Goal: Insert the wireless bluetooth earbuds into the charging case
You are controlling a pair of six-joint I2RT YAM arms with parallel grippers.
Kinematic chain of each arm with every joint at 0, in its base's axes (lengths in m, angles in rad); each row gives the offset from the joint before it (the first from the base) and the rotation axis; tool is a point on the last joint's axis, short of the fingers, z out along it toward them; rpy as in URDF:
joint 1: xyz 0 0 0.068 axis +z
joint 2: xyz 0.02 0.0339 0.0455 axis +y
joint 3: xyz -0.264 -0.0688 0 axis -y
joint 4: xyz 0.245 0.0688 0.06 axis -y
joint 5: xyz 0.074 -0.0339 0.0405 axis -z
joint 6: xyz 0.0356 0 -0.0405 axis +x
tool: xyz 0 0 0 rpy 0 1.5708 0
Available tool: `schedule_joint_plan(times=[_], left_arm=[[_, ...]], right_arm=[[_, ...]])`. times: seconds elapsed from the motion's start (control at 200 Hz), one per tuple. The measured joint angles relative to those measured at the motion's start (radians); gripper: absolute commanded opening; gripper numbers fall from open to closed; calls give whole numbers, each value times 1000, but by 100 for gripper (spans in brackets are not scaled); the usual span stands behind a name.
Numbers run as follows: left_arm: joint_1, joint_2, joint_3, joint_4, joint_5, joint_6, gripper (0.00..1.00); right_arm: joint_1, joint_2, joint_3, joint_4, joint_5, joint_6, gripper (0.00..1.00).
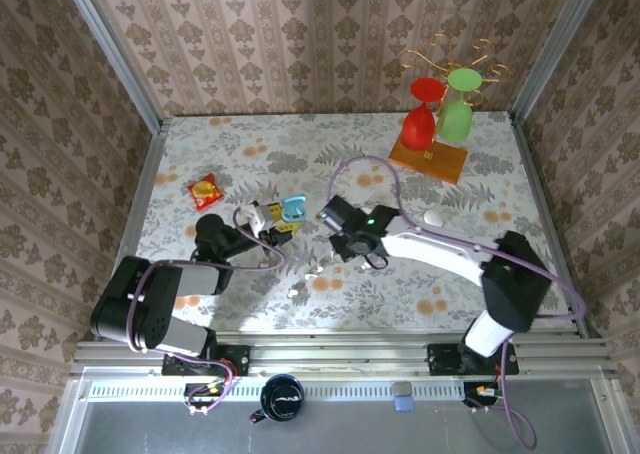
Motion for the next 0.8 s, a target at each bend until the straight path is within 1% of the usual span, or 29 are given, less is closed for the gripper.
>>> schedule_joint_plan(times=[0.14, 0.275, 0.42, 0.59, 0.8], left_arm=[[-53, 28, 43, 1, -35, 22, 34], [-83, 65, 90, 1, -62, 36, 33], [-129, 90, 123, 0, -102, 52, 34], [-167, 105, 147, 0, -120, 70, 34], [-192, 105, 161, 1, -128, 77, 34]], right_arm=[[-74, -114, -47, 93, -161, 64, 20], [-104, -201, -72, 177, -291, 122, 19], [-127, -261, -85, 273, -399, 179, 19], [-137, -272, -84, 349, -473, 219, 20], [-141, -249, -80, 385, -497, 231, 19]])
